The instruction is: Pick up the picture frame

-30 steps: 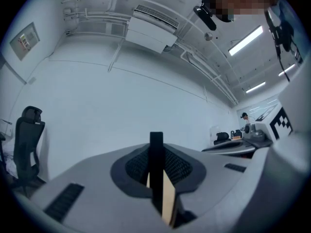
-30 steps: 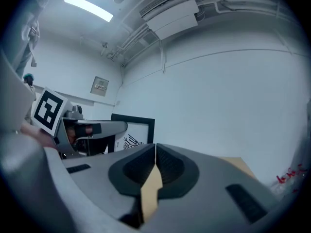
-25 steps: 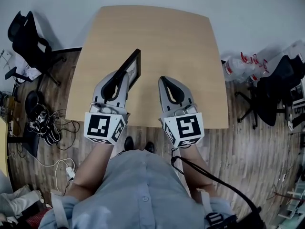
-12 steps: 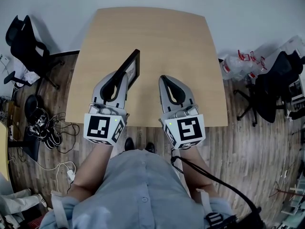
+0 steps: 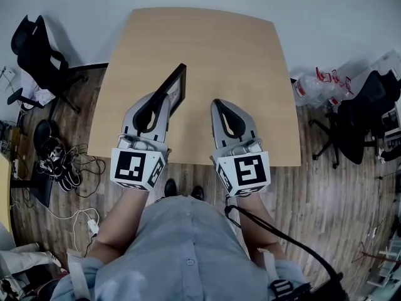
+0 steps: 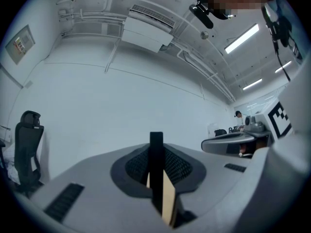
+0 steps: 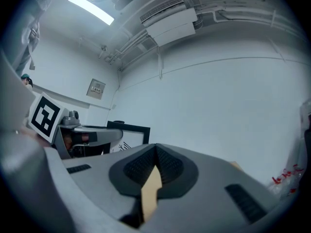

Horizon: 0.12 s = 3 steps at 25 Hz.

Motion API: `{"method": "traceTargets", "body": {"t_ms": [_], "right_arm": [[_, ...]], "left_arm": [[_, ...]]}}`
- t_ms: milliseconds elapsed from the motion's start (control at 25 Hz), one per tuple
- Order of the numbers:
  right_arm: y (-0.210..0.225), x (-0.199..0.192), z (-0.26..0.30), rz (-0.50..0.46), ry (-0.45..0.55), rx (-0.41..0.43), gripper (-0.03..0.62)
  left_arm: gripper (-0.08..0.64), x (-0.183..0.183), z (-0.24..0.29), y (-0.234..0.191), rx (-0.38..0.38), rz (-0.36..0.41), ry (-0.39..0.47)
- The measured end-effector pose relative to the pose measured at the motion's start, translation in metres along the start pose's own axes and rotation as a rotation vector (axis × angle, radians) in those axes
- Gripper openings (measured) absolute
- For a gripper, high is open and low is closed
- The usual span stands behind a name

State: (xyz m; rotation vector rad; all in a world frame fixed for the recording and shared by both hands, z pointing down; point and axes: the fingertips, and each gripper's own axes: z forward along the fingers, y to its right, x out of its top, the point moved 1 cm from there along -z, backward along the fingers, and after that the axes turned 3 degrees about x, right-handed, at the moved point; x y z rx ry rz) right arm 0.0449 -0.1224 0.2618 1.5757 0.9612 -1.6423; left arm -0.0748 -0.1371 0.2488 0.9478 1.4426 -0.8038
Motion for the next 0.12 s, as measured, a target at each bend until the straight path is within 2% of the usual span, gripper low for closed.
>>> {"method": "traceTargets", "body": {"t_ms": [120], "right_arm": [[-0.0010, 0.0003, 0.0005, 0.000, -0.001, -0.004, 0.002]], "left_arm": [[0.052, 0.0006, -0.0004, -0.0012, -0.003, 0.005, -0.001]]}}
